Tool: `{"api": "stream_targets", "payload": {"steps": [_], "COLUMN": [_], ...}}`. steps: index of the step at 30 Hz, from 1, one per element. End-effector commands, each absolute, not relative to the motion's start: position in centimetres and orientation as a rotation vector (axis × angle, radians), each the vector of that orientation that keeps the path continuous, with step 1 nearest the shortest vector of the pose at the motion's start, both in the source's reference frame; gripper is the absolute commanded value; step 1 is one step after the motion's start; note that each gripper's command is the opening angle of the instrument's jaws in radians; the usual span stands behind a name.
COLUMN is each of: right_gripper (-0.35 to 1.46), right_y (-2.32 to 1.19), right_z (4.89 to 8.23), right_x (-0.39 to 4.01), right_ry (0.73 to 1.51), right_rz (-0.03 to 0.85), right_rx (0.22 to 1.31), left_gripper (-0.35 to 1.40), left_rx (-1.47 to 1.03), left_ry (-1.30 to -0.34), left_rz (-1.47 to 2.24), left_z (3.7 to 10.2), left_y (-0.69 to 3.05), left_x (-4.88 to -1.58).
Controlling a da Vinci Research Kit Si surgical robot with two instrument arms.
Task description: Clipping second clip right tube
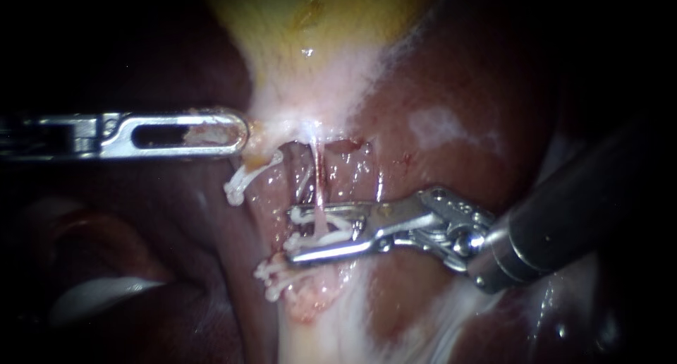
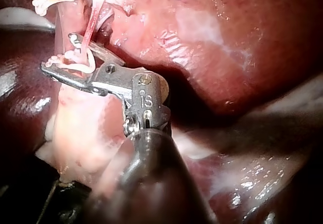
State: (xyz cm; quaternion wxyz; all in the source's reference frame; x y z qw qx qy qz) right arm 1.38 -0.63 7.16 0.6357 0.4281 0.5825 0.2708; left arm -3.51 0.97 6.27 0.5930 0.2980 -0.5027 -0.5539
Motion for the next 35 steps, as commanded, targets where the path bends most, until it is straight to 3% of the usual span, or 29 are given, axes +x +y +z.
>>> {"api": "stream_targets", "payload": {"steps": [1, 8, 10, 12, 16, 20, 35], "right_gripper": [0.43, 0.25, 0.01, -0.35, -0.35, -0.35, -0.35], "right_y": [-0.64, -0.64, -0.64, -0.64, -0.64, -0.64, -0.62], "right_z": [7.15, 7.15, 7.15, 7.15, 7.16, 7.17, 7.19], "right_x": [1.38, 1.37, 1.37, 1.35, 1.31, 1.27, 1.25], "right_ry": [1.328, 1.325, 1.322, 1.313, 1.302, 1.263, 1.263], "right_rz": [0.62, 0.647, 0.652, 0.667, 0.716, 0.709, 0.709], "right_rx": [0.984, 1.02, 1.025, 1.044, 1.016, 1.008, 1.008], "left_gripper": [-0.35, -0.35, -0.35, -0.35, -0.35, -0.35, -0.35], "left_rx": [0.693, 0.693, 0.693, 0.694, 0.694, 0.694, 0.694], "left_ry": [-1.169, -1.169, -1.169, -1.169, -1.169, -1.169, -1.169], "left_rz": [-1.287, -1.287, -1.287, -1.287, -1.286, -1.286, -1.286], "left_z": [6.27, 6.27, 6.27, 6.28, 6.29, 6.29, 6.29], "left_y": [0.97, 0.97, 0.97, 0.97, 0.98, 0.98, 0.98], "left_x": [-3.51, -3.51, -3.51, -3.5, -3.5, -3.49, -3.49]}}
